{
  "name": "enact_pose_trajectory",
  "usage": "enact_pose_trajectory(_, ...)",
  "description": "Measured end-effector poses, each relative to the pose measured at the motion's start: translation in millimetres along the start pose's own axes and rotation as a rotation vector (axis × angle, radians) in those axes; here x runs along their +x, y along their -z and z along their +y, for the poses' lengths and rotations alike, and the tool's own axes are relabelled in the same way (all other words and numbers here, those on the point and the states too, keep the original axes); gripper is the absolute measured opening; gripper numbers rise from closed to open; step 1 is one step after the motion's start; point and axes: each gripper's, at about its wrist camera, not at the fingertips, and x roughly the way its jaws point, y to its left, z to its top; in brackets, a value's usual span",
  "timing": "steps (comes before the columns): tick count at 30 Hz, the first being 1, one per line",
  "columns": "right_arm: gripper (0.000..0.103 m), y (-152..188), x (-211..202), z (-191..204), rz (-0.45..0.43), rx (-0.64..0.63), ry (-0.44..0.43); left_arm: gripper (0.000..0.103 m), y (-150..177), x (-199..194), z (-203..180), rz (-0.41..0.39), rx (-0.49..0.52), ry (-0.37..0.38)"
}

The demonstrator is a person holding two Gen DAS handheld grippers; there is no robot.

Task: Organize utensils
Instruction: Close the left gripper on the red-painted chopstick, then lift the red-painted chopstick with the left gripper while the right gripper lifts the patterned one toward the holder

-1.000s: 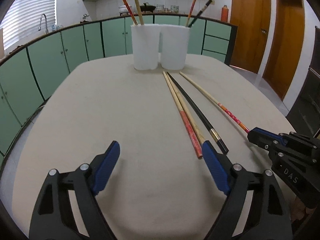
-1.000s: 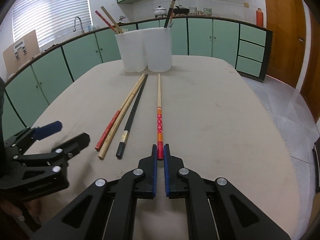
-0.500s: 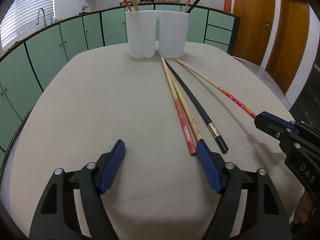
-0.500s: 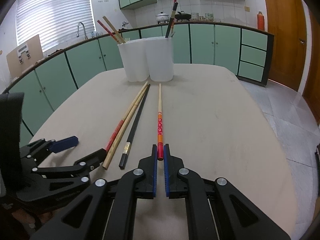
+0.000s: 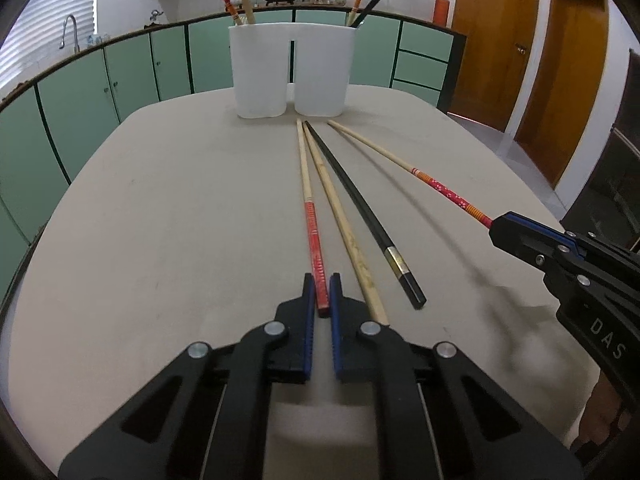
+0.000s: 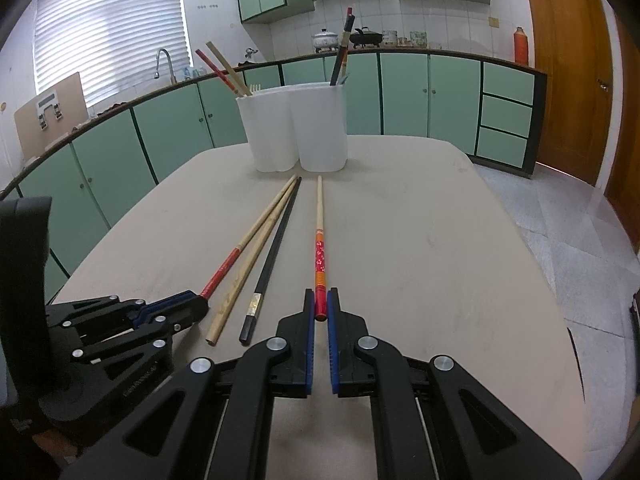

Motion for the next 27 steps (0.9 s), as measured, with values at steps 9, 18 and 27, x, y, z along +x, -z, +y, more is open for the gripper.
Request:
enact_pose_trajectory(9, 0.006, -16.4, -15.2, 1.1, -0.041, -0.026, -0.008, 0.005, -15.9, -28.6, 8.5, -0.065, 0.021, -0.024)
enact_pose_trajectory(18, 0.006, -52.3, -36.3, -2.7, -0.102, -0.019, -0.012, 0.005, -55.5, -72.5, 14.4, -0.203, 0.036, -0.021)
enact_pose_trajectory(27, 0.006, -102.9, -50.9, 5.1, -0.147, -0.082, -0.015, 0.005, -99.9, -94.0, 19.9, -0.302, 0.037, 0.005)
